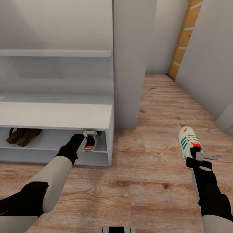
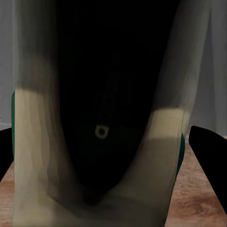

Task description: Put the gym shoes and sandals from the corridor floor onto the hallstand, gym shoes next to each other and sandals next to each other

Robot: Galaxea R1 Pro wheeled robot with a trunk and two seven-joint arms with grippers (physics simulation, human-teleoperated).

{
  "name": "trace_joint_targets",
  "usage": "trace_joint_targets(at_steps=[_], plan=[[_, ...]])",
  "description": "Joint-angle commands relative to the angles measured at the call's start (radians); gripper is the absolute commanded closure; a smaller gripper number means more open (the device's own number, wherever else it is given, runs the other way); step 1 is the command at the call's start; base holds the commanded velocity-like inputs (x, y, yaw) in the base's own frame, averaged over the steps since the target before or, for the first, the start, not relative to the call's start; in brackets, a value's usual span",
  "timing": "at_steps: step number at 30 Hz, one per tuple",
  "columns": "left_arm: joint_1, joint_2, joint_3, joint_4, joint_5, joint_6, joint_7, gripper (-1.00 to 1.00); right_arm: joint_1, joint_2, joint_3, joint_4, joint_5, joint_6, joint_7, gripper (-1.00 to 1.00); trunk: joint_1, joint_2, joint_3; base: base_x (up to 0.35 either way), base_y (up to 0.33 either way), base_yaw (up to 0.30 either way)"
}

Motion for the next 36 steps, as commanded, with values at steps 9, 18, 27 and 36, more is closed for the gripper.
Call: trace_joint_targets(at_steps=[9, 18, 27, 36], plan=[[0.014, -0.001, 0.0, 0.0, 0.0, -0.003, 0.0, 1.0, 0.0, 0.0, 0.0, 0.0, 0.0, 0.0, 0.0, 1.0, 0.0, 0.0, 0.0, 0.0, 0.0, 0.0], [0.022, -0.001, 0.0, 0.004, 0.0, -0.003, 0.0, 1.0, 0.0, 0.0, 0.0, 0.0, 0.0, 0.0, 0.0, 1.0, 0.0, 0.0, 0.0, 0.0, 0.0, 0.0], [0.024, 0.0, 0.0, 0.005, 0.0, -0.003, 0.0, 1.0, 0.0, 0.0, -0.001, 0.0, 0.0, 0.0, 0.0, 1.0, 0.0, 0.0, 0.0, 0.0, 0.0, 0.0], [0.024, 0.0, 0.0, 0.037, 0.0, -0.008, 0.0, 1.0, 0.0, 0.0, 0.0, 0.0, 0.0, 0.0, 0.0, 1.0, 0.0, 0.0, 0.0, 0.132, -0.017, 0.0]])
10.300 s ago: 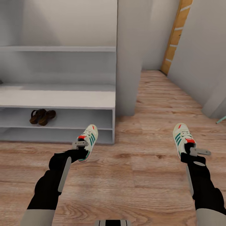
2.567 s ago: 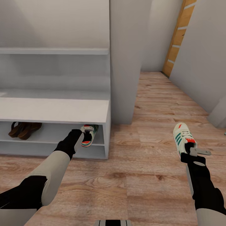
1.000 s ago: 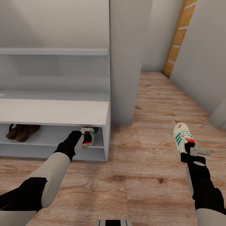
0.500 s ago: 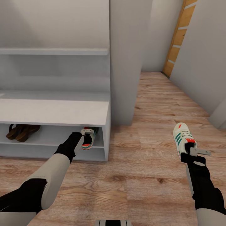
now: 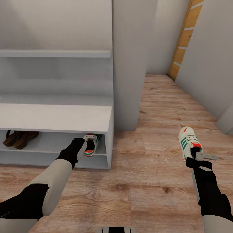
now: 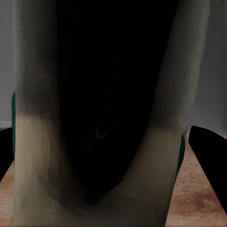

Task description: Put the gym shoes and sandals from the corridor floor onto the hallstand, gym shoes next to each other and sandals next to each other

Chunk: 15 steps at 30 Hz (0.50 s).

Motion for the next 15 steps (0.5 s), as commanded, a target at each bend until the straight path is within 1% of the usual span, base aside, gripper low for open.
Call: trace_joint_targets(at_steps=[1, 5, 15], plan=[[0.0, 0.0, 0.0, 0.002, 0.0, 0.0, 0.0, 1.0, 0.0, 0.0, 0.0, 0.0, 0.0, 0.0, 0.0, 1.0, 0.0, 0.0, 0.0, 0.159, -0.031, 0.0], [0.005, 0.0, 0.0, 0.005, 0.0, -0.001, 0.0, 1.0, 0.0, 0.0, 0.0, 0.0, 0.0, 0.0, 0.0, 1.0, 0.0, 0.0, 0.0, 0.063, -0.012, 0.0], [0.018, 0.0, 0.0, 0.006, 0.0, -0.001, 0.0, 1.0, 0.0, 0.0, 0.0, 0.0, 0.0, 0.0, 0.0, 1.0, 0.0, 0.0, 0.0, 0.007, -0.001, 0.0]])
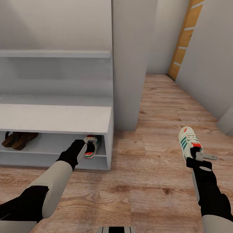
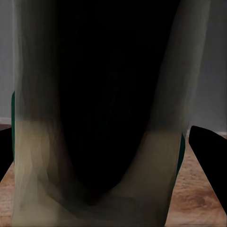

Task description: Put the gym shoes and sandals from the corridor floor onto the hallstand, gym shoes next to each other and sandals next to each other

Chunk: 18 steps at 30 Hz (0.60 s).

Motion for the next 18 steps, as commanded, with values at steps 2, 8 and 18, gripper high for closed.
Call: trace_joint_targets(at_steps=[2, 8, 18], plan=[[0.001, 0.0, 0.0, 0.0, 0.0, 0.0, 0.0, 1.0, 0.0, 0.0, 0.0, 0.0, 0.0, 0.0, 0.0, 1.0, 0.0, 0.0, 0.0, 0.0, 0.0, 0.0], [0.002, 0.001, 0.0, 0.0, 0.0, 0.0, 0.0, 1.0, 0.0, 0.0, 0.0, 0.0, 0.0, 0.0, 0.0, 1.0, 0.0, 0.0, 0.0, 0.0, 0.0, 0.0], [0.002, 0.001, 0.0, 0.0, 0.0, 0.0, 0.0, 1.0, 0.0, 0.0, 0.0, 0.0, 0.0, 0.0, 0.0, 1.0, 0.0, 0.0, 0.0, 0.086, 0.0, 0.0]])
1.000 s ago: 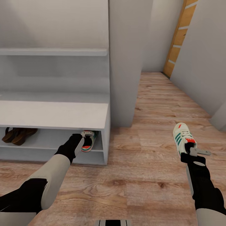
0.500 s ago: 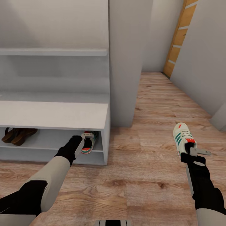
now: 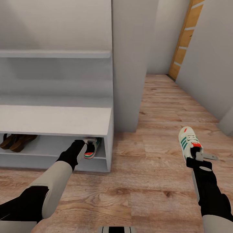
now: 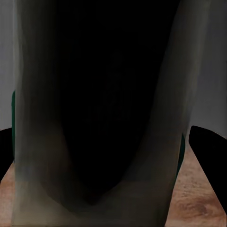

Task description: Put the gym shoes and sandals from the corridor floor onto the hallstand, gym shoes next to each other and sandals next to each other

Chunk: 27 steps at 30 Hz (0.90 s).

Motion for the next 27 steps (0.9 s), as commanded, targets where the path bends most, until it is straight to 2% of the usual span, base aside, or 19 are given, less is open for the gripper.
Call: trace_joint_targets(at_steps=[1, 23, 27], plan=[[0.0, 0.0, 0.0, 0.0, 0.0, 0.0, 0.0, 1.0, 0.0, 0.0, 0.0, 0.0, 0.0, 0.0, 0.0, 1.0, 0.0, 0.0, 0.0, 0.07, 0.0, 0.0], [0.007, 0.0, 0.001, 0.001, 0.0, 0.0, 0.0, 1.0, 0.0, 0.0, 0.0, 0.0, 0.0, 0.0, 0.0, 1.0, 0.0, 0.0, 0.0, 0.007, 0.0, 0.0], [0.007, 0.0, 0.001, 0.001, 0.0, 0.0, 0.0, 1.0, 0.0, 0.0, 0.0, -0.001, 0.0, 0.0, 0.0, 1.0, 0.0, 0.0, 0.0, 0.157, -0.035, 0.0]])
